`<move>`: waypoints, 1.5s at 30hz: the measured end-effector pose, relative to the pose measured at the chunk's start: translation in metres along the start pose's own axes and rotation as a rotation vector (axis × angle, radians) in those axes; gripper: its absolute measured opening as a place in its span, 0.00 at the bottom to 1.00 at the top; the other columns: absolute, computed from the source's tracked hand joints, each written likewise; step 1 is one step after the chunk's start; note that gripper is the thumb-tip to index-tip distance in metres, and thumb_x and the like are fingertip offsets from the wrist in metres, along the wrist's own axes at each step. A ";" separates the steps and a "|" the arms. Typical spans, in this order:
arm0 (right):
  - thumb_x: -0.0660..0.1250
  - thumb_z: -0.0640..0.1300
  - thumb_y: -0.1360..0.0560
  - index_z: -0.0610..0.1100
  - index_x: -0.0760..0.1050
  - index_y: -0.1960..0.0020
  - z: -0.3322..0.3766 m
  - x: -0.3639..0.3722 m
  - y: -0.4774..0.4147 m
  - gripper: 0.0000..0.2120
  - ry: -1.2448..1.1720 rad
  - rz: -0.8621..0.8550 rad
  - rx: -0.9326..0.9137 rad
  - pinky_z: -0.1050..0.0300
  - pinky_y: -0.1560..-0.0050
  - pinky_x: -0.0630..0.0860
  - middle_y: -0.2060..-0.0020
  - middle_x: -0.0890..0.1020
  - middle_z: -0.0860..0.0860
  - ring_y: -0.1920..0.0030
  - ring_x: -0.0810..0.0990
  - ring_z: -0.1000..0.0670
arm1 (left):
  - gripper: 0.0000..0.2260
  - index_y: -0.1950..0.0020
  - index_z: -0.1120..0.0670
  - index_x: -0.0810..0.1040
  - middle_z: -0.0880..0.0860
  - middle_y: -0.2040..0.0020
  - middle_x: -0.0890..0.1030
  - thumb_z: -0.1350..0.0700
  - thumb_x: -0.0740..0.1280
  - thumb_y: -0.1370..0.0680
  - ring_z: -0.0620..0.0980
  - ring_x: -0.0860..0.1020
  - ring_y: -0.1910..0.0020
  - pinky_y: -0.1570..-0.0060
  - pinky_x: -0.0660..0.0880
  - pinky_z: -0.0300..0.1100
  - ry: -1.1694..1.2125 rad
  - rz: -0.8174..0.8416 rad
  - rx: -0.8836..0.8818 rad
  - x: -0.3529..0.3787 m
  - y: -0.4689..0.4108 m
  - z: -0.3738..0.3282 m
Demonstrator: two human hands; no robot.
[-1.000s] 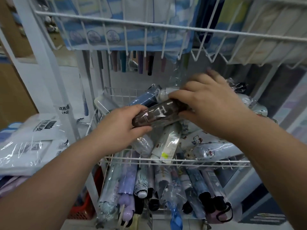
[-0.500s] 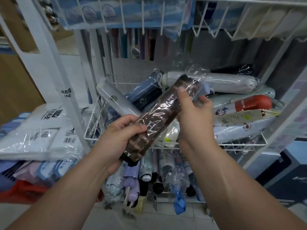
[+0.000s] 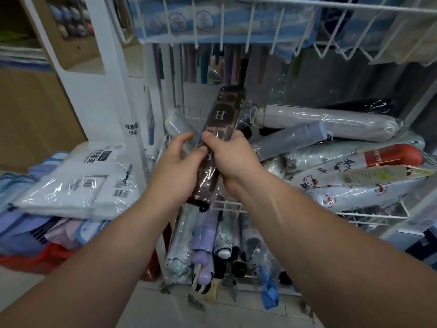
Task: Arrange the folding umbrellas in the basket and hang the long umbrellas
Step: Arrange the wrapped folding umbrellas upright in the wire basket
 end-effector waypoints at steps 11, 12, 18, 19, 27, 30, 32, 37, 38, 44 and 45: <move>0.58 0.47 0.17 0.44 0.77 0.38 0.007 -0.004 -0.042 0.14 0.909 0.125 -0.379 0.57 0.48 0.73 0.42 0.81 0.43 0.42 0.79 0.42 | 0.36 0.23 0.35 0.60 0.50 0.46 0.85 0.67 0.68 0.21 0.49 0.85 0.55 0.55 0.84 0.49 0.017 0.132 0.028 -0.029 -0.026 0.013; 0.60 0.47 0.19 0.46 0.75 0.34 0.001 -0.005 -0.046 0.15 1.023 0.178 -0.383 0.55 0.46 0.74 0.40 0.80 0.44 0.41 0.79 0.42 | 0.36 0.23 0.36 0.61 0.50 0.47 0.85 0.67 0.67 0.21 0.51 0.85 0.56 0.53 0.84 0.53 0.007 0.122 0.032 -0.030 -0.026 0.014; 0.70 0.51 0.25 0.56 0.52 0.23 -0.033 -0.006 -0.051 0.37 1.233 0.312 -0.338 0.47 0.45 0.77 0.40 0.78 0.42 0.43 0.80 0.39 | 0.35 0.24 0.36 0.63 0.49 0.45 0.84 0.69 0.66 0.22 0.53 0.86 0.53 0.50 0.83 0.56 -0.045 0.109 0.042 -0.028 -0.029 0.016; 0.69 0.51 0.23 0.58 0.48 0.22 -0.034 -0.008 -0.053 0.39 1.246 0.286 -0.366 0.47 0.46 0.77 0.41 0.78 0.41 0.44 0.80 0.38 | 0.35 0.23 0.37 0.63 0.49 0.45 0.84 0.69 0.66 0.22 0.53 0.86 0.54 0.51 0.83 0.56 -0.055 0.101 0.046 -0.028 -0.028 0.016; 0.61 0.45 0.20 0.64 0.34 0.21 -0.010 -0.046 -0.061 0.42 1.255 0.045 -0.392 0.56 0.69 0.66 0.61 0.73 0.46 0.68 0.73 0.48 | 0.35 0.26 0.31 0.63 0.40 0.45 0.83 0.65 0.66 0.21 0.54 0.85 0.59 0.57 0.84 0.55 -0.123 -0.034 0.134 -0.024 -0.027 0.018; 0.61 0.45 0.21 0.62 0.42 0.20 -0.001 -0.052 -0.057 0.39 1.295 0.014 -0.474 0.56 0.65 0.68 0.63 0.72 0.46 0.67 0.72 0.47 | 0.33 0.25 0.33 0.63 0.41 0.45 0.83 0.64 0.65 0.20 0.45 0.85 0.58 0.61 0.84 0.45 -0.148 -0.061 0.127 -0.020 -0.032 0.022; 0.62 0.46 0.22 0.59 0.49 0.20 0.010 -0.057 -0.053 0.35 1.326 -0.021 -0.533 0.56 0.63 0.68 0.60 0.73 0.45 0.64 0.73 0.45 | 0.32 0.25 0.33 0.63 0.43 0.45 0.83 0.63 0.66 0.20 0.45 0.84 0.60 0.66 0.82 0.41 -0.194 -0.071 0.100 -0.019 -0.038 0.025; 0.66 0.50 0.24 0.57 0.62 0.24 0.051 -0.071 -0.041 0.30 1.629 0.139 -0.454 0.53 0.50 0.76 0.45 0.80 0.44 0.46 0.78 0.41 | 0.32 0.24 0.34 0.63 0.45 0.45 0.82 0.61 0.66 0.22 0.47 0.83 0.56 0.59 0.82 0.43 -0.335 -0.081 0.054 -0.016 -0.052 0.026; 0.66 0.52 0.24 0.55 0.65 0.26 0.051 -0.070 -0.037 0.28 1.721 0.197 -0.438 0.53 0.50 0.77 0.44 0.80 0.45 0.45 0.78 0.42 | 0.32 0.24 0.34 0.63 0.45 0.44 0.82 0.60 0.66 0.22 0.47 0.83 0.54 0.56 0.82 0.45 -0.352 -0.079 0.059 -0.015 -0.055 0.025; 0.60 0.59 0.21 0.58 0.66 0.27 0.021 -0.065 -0.026 0.23 1.897 0.092 -0.450 0.50 0.58 0.70 0.40 0.76 0.44 0.45 0.77 0.41 | 0.32 0.24 0.35 0.63 0.48 0.41 0.80 0.60 0.66 0.22 0.50 0.83 0.52 0.52 0.83 0.51 -0.380 -0.054 0.063 -0.013 -0.061 0.023; 0.60 0.59 0.21 0.57 0.68 0.27 0.023 -0.064 -0.024 0.23 1.965 0.035 -0.525 0.48 0.54 0.71 0.35 0.72 0.42 0.41 0.75 0.39 | 0.32 0.24 0.35 0.63 0.48 0.40 0.80 0.60 0.66 0.22 0.51 0.83 0.52 0.51 0.83 0.51 -0.380 -0.052 0.063 -0.014 -0.062 0.023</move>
Point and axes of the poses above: each hand's wrist, its own y-axis away from the middle knuckle, its own x-axis out of the palm, z = x × y, the point moved 1 cm from there along -y, towards the middle knuckle
